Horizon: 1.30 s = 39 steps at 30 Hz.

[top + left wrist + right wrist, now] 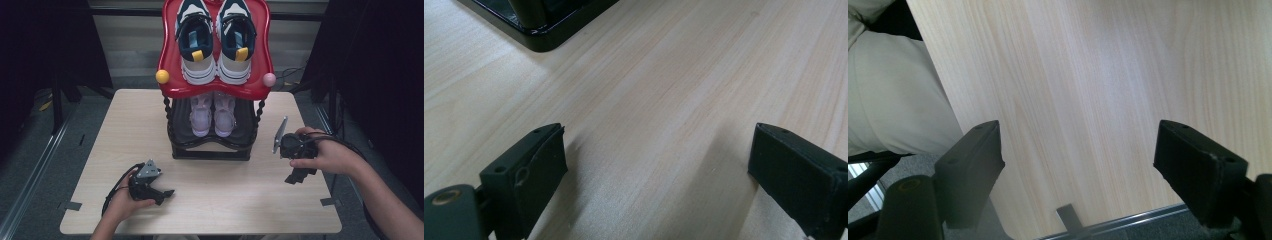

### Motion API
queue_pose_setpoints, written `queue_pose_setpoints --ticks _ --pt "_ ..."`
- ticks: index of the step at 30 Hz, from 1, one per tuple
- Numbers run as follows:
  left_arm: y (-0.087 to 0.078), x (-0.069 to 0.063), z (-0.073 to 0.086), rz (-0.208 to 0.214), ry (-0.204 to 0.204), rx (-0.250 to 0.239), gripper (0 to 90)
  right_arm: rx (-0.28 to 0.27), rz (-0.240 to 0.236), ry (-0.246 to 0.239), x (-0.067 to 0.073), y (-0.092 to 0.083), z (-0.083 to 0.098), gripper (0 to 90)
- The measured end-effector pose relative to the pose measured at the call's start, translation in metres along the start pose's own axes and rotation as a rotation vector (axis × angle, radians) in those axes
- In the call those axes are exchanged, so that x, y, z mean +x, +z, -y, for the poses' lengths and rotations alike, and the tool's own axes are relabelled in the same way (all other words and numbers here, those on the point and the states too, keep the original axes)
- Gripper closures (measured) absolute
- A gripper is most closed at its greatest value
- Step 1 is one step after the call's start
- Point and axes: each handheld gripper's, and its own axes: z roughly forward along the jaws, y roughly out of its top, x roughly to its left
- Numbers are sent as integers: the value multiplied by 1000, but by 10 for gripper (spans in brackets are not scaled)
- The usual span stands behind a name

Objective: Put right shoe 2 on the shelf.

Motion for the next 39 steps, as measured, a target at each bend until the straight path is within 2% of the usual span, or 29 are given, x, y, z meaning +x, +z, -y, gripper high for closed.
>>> queue_pose_setpoints --ticks 10,12,13,15,24,31,32,37,38,39 --pt "0 0 0 1 0 0 78 -4 -13 -10 -1 25 3 187" --pt "0 0 0 1 0 0 78 -10 -19 -5 -1 29 4 187" --pt "0 0 0 0 0 0 79 -2 -20 15 1 30 5 187" --pt "0 0 0 -1 1 0 79 -12 -22 -3 -1 34 6 187" --pt "0 0 0 -1 4 4 79 10 -19 22 0 52 13 187" --pt "0 0 0 -1 3 3 79 7 -22 32 -1 63 22 187" --pt "0 0 0 -3 3 6 79 6 -27 51 1 64 23 187" --pt "0 0 0 -3 3 6 79 1 -32 43 1 73 28 187" --pt "0 0 0 -4 3 6 79 1 -40 69 3 75 28 186" --pt "0 0 0 -4 -1 4 79 8 -35 59 2 76 29 187"
